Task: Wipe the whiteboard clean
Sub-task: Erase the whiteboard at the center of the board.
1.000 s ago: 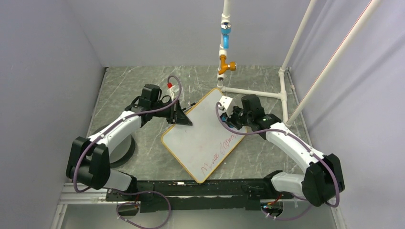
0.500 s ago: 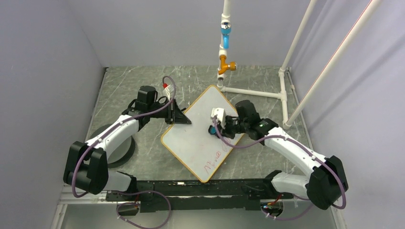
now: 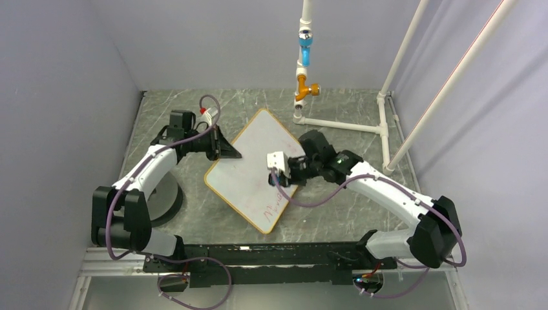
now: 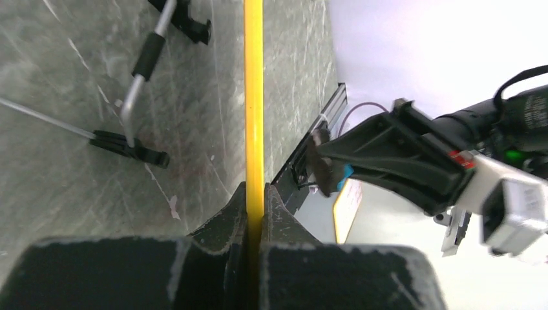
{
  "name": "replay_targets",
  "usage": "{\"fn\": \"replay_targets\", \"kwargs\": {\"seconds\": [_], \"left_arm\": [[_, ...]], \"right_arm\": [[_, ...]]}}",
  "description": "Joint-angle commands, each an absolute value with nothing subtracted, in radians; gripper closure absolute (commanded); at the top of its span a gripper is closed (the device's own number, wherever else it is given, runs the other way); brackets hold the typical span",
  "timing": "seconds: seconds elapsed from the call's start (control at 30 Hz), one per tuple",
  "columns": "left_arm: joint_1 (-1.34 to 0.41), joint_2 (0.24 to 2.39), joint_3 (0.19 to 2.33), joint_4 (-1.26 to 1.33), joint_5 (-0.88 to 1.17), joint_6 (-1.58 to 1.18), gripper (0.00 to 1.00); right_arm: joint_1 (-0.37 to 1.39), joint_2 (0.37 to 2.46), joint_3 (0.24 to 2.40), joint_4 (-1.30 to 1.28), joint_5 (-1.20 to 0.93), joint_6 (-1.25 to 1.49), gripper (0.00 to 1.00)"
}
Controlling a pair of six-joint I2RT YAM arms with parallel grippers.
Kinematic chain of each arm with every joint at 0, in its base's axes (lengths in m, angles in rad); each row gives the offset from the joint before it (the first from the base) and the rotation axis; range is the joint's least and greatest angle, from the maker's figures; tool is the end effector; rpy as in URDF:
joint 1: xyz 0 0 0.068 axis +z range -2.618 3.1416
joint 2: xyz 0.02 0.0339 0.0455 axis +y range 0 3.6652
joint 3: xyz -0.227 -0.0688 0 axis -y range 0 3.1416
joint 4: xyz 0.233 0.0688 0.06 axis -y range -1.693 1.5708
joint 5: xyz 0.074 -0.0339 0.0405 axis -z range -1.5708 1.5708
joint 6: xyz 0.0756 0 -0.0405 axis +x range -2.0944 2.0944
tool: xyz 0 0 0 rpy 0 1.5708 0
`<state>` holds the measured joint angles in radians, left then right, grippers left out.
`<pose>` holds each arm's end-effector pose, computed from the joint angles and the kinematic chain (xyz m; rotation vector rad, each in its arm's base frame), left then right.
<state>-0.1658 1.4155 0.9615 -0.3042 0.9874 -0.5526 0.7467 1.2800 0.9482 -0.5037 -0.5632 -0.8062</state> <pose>0.2900 -0.1125 0.2100 0.0804 2.3541 -1.5032 0.1834 0.2247 0.2095 -1.8092 1.4732 0.6439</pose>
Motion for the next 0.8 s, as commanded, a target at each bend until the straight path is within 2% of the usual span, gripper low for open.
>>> {"fn": "replay_targets", "kwargs": {"seconds": [0.0, 0.17, 0.27, 0.43, 0.77], "left_arm": [[-0.101, 1.403, 1.122, -0.335, 1.118, -0.530, 1.00], [-0.043, 1.457, 1.276, -0.526, 1.093, -0.411, 1.00], [-0.040, 1.505, 1.385, -0.632, 1.070, -0.332, 1.00], [-0.045, 1.528, 1.374, -0.593, 1.116, -0.316, 1.00], [-0.109, 1.567, 1.282, -0.425, 1.153, -0.310, 1.00]], "right_arm": [[0.658, 1.274, 1.133, -0.505, -0.603, -0.697, 1.00], [0.612, 1.267, 1.228, -0.573, -0.648, -0.709, 1.00], [0.619, 1.269, 1.193, -0.546, -0.656, -0.718, 1.00], [0.700, 1.296, 1.073, -0.406, -0.574, -0.731, 1.00], [0.875, 1.414, 1.018, -0.291, -0.432, -0.729, 1.00]]}}
